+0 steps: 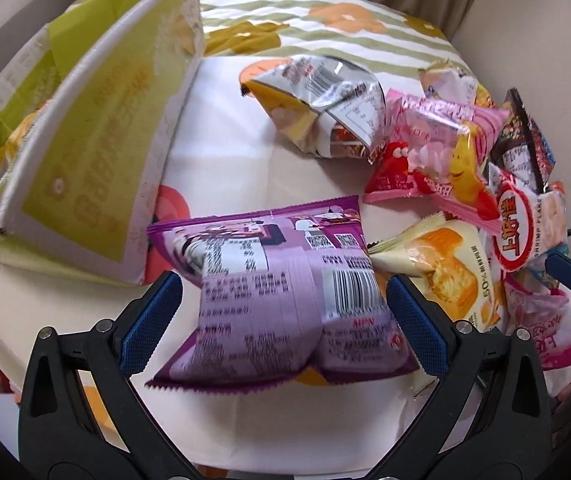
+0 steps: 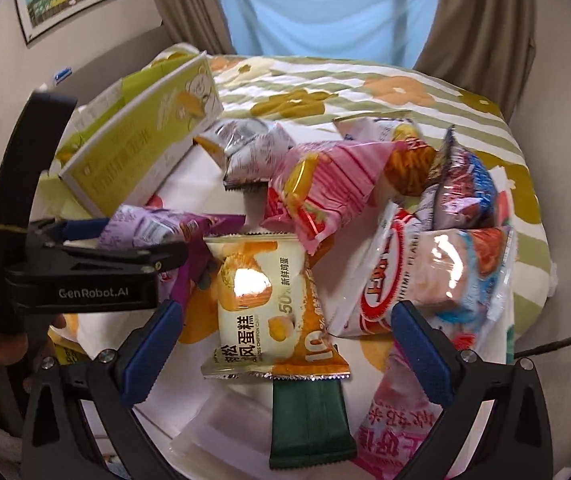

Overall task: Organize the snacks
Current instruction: 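Grasp the purple snack bag with the left tool while the right tool grasps the cream cake packet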

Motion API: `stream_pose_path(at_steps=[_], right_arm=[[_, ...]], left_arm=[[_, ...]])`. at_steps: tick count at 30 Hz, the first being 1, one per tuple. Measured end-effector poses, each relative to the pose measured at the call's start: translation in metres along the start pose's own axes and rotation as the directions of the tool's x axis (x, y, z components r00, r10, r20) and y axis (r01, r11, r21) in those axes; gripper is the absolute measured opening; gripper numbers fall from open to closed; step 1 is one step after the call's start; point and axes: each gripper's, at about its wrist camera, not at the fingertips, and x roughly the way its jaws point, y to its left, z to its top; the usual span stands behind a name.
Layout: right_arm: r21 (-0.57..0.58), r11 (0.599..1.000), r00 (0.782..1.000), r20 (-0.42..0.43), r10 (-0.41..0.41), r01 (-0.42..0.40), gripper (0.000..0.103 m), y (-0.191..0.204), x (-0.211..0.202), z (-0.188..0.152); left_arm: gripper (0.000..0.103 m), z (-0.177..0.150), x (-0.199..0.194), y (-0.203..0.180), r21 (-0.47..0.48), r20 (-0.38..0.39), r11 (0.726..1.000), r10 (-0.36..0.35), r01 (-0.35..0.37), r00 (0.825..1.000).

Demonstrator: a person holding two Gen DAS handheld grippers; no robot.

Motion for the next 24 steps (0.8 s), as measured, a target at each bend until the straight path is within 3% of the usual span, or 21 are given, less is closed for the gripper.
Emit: stream_pose_path(at_steps=[2, 3, 5, 11, 22, 24], right_arm=[[-0.031, 1.0, 1.0, -0.008, -0.004, 0.003, 0.103, 0.004, 0.007, 0.0], [-0.049, 0.999, 1.0, -0.012, -0.008, 0.007, 0.103, 0.006, 0.01, 0.0], [-0.083, 0.996, 1.0, -0.023, -0.013, 0.011, 0.103, 0.01, 0.017, 0.0], [-0.122, 0.992, 0.998, -0.068, 0.005, -0.014, 0.091, 0.016, 0.034, -0.001], [-0.113, 0.993, 0.994, -0.105, 0.012, -0.024, 0.089, 0.018, 0.058, 0.004], [-0.107, 0.994, 0.993, -0.121, 0.015, -0.028, 0.085, 0.021, 0.066, 0.007]], left_arm=[[0.097, -0.001, 0.006, -0.001, 0.006, -0.021, 1.0, -0.011, 0.011, 1.0], [0.087, -0.001, 0.009, 0.0, 0.002, -0.041, 1.0, -0.02, 0.02, 0.999], [0.081, -0.003, 0.013, 0.002, 0.001, -0.052, 1.0, -0.003, 0.003, 0.999], [0.07, -0.008, 0.011, 0.012, 0.011, -0.047, 1.0, -0.007, 0.007, 0.999], [0.069, -0.016, 0.004, 0.012, 0.032, -0.037, 0.999, 0.002, 0.0, 0.999], [0.069, -0.018, 0.002, 0.014, 0.025, -0.035, 1.0, -0.001, 0.002, 0.999]])
